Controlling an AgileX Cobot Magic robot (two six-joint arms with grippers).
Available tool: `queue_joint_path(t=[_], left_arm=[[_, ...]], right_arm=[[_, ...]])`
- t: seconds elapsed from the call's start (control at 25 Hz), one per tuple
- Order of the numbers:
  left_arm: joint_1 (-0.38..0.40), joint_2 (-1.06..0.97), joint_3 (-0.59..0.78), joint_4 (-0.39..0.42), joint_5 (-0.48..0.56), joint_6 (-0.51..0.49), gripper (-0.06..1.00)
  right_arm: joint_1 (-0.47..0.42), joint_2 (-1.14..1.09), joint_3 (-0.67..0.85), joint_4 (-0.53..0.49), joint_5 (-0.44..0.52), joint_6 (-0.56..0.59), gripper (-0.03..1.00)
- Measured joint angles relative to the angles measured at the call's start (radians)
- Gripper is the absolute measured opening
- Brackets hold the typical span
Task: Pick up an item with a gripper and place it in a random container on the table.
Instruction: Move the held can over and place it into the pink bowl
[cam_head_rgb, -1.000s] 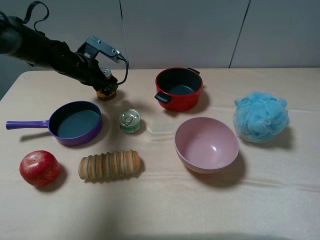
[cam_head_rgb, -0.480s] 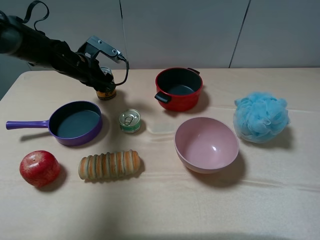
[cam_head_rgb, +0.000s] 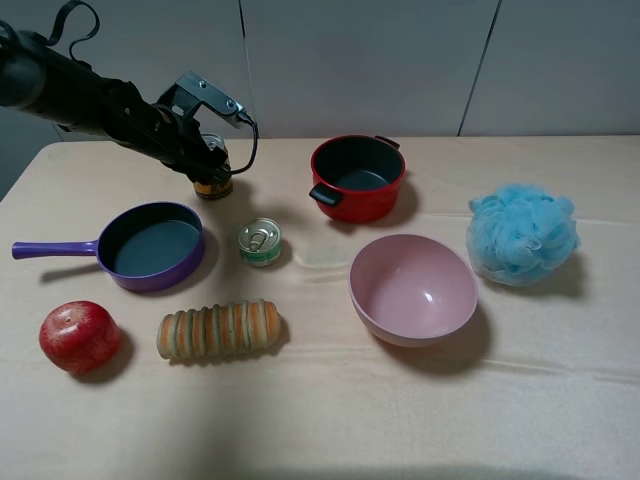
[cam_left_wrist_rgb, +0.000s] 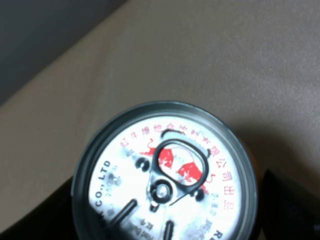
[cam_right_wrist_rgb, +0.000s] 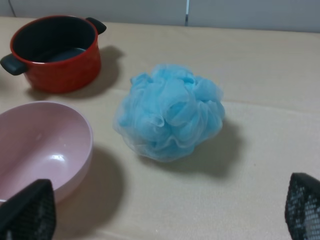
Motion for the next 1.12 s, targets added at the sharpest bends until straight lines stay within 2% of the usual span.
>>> queue_joint_path(t=[0.32,0.72,1.12], left_arm=[[-0.002,-0.006,-0.019,-0.001,0.045,0.021,0.69],[-0.048,-0.071,-0.067,0.003,0.228,0.028,0.68],[-0.125,-0.138,-0.219,0.001,0.410,0.029,0.68]], right_arm=[[0.000,0.000,0.000,0.000,0.000,0.000,0.69],[0.000,0.000,0.000,0.000,0.000,0.000,0.69],[0.000,0.000,0.000,0.000,0.000,0.000,0.69]])
